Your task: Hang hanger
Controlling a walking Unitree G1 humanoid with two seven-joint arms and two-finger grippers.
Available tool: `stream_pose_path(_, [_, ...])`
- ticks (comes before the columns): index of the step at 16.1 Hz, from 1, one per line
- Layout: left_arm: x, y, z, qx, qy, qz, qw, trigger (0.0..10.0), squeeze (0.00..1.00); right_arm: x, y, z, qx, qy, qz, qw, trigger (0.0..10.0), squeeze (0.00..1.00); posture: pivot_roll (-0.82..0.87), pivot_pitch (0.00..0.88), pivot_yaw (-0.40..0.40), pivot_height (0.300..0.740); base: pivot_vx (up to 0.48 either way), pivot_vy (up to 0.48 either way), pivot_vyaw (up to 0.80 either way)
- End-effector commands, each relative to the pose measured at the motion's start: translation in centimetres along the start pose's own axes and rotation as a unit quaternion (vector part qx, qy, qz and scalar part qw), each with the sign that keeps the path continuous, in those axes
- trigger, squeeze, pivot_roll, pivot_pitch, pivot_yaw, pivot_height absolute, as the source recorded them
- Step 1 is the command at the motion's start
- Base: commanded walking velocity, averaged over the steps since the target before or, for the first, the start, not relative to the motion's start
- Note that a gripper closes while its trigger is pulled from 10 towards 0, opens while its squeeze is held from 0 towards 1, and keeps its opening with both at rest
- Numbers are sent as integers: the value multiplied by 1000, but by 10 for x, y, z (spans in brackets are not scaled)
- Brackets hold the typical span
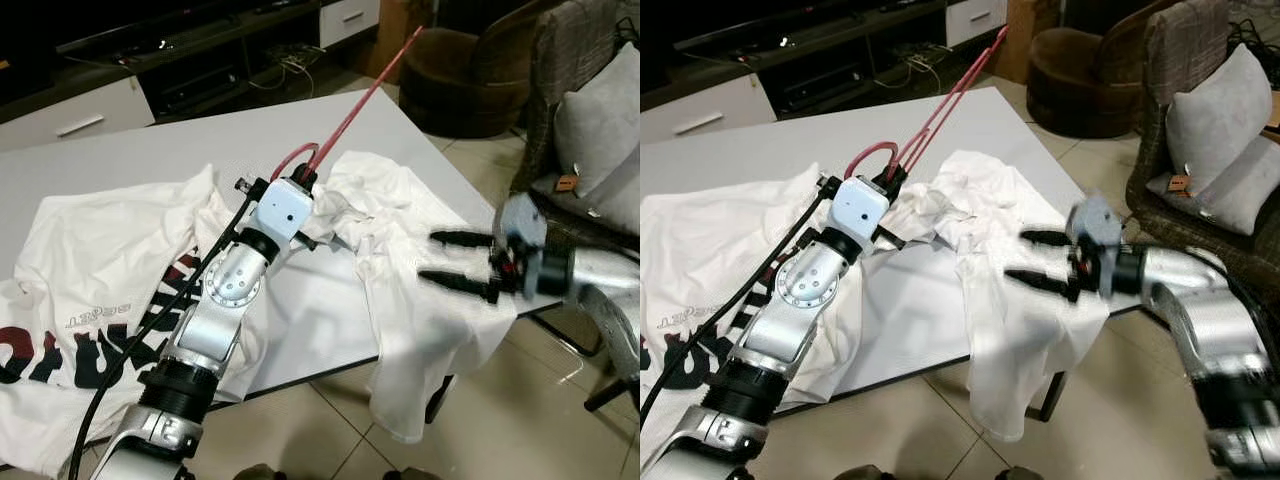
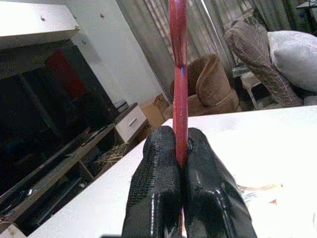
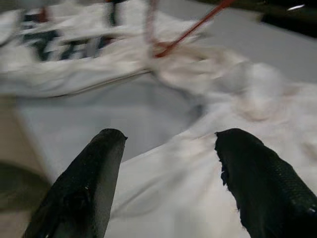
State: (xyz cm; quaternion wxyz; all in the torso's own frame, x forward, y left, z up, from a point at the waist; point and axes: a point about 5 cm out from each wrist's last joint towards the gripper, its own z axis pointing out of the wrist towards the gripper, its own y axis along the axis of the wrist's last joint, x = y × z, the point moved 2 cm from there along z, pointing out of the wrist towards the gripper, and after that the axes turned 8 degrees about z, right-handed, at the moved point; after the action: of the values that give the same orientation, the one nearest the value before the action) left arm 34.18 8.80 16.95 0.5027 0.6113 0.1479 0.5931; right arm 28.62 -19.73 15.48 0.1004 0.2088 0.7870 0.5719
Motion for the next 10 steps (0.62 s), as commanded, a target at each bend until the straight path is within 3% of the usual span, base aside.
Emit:
stream_pose_path(1, [1, 0, 1, -1, -3, 8, 1000, 10000, 0, 8, 2, 1, 7, 32, -5, 999, 10000, 0, -80, 0, 77, 736, 0, 0, 0])
stream_pose_path(4, [1, 0, 1, -1, -2, 8, 1000, 10000, 0, 16, -11, 4, 30, 54, 20, 998, 10000, 0, -80, 0, 77, 736, 0, 0, 0])
stream_pose_path(10, [2, 0, 0, -1, -1, 9, 1000, 10000, 0, 12, -49, 17, 125, 21, 47, 991, 10000, 0, -73, 0, 74, 736, 0, 0, 0])
